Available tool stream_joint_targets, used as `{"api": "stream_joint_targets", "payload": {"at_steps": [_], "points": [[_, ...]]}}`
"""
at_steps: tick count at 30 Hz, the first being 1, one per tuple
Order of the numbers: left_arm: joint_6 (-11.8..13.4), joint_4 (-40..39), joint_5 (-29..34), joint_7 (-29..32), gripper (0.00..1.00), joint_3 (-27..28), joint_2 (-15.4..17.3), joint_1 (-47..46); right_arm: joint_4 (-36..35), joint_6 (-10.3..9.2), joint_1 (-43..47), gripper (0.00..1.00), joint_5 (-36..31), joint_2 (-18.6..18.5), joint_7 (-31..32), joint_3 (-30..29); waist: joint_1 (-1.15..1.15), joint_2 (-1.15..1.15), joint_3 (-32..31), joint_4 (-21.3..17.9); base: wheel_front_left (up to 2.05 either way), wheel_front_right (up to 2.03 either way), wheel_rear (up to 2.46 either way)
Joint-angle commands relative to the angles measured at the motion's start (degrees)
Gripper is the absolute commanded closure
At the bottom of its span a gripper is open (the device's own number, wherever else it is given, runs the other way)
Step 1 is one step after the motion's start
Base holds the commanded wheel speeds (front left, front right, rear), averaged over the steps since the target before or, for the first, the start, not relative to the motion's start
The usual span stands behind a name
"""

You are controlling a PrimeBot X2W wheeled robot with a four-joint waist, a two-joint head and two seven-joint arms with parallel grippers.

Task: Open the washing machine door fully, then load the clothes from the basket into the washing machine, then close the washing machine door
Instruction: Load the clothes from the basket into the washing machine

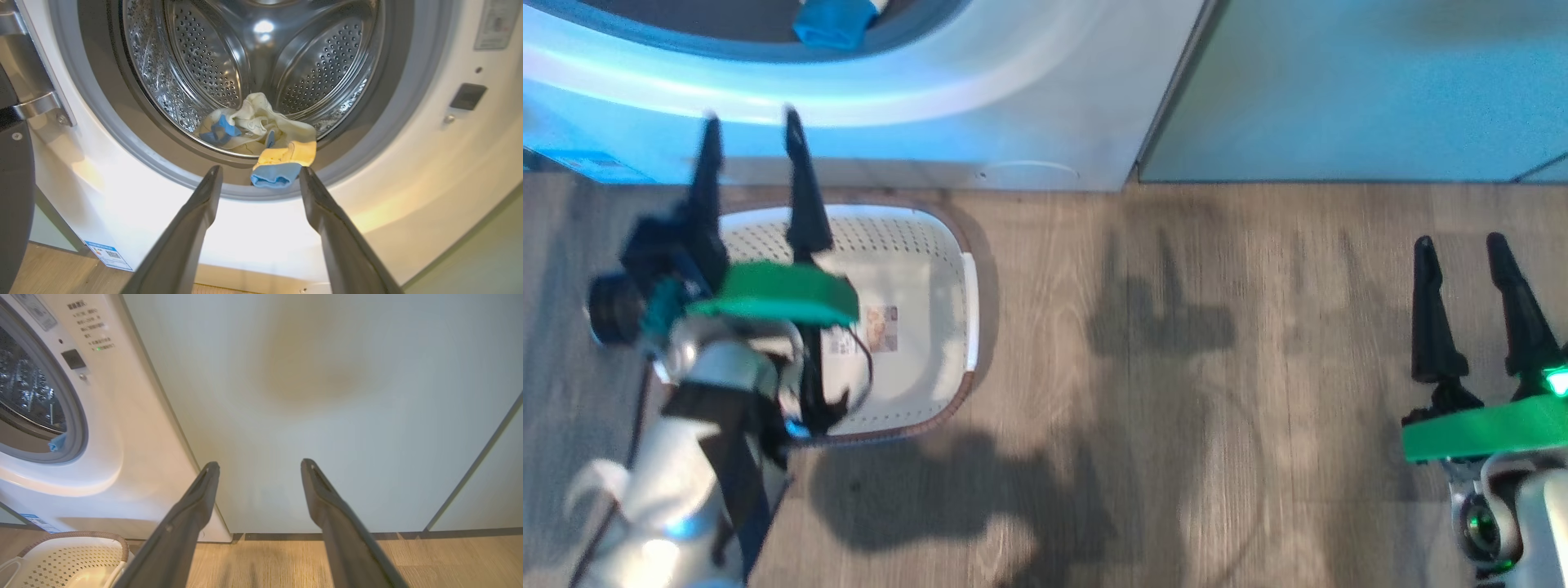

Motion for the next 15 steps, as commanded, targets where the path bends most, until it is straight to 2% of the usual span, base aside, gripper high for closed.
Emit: {"api": "stream_joint_targets", "payload": {"at_steps": [1,9,15], "points": [[0.81,-2.81,0.43,-0.32,0.0,1.21,1.35,1.7,-1.44,-0.16,1.65,0.0,-0.55,-1.13,-0.38,0.97,0.0,0.0,-2.33,1.22,0.0,0.0,0.0],[1.89,-5.47,0.86,-0.36,0.0,-2.59,-0.7,10.87,-0.65,-0.16,4.77,0.0,-1.49,-1.94,-0.2,0.89,0.0,0.0,-8.25,3.28,0.0,0.0,0.0],[1.95,-5.95,0.54,-0.28,0.0,-4.19,-0.97,15.67,-1.47,-0.16,7.45,0.0,-2.42,-1.92,1.04,0.45,0.0,0.0,-12.15,4.24,0.0,0.0,0.0]]}}
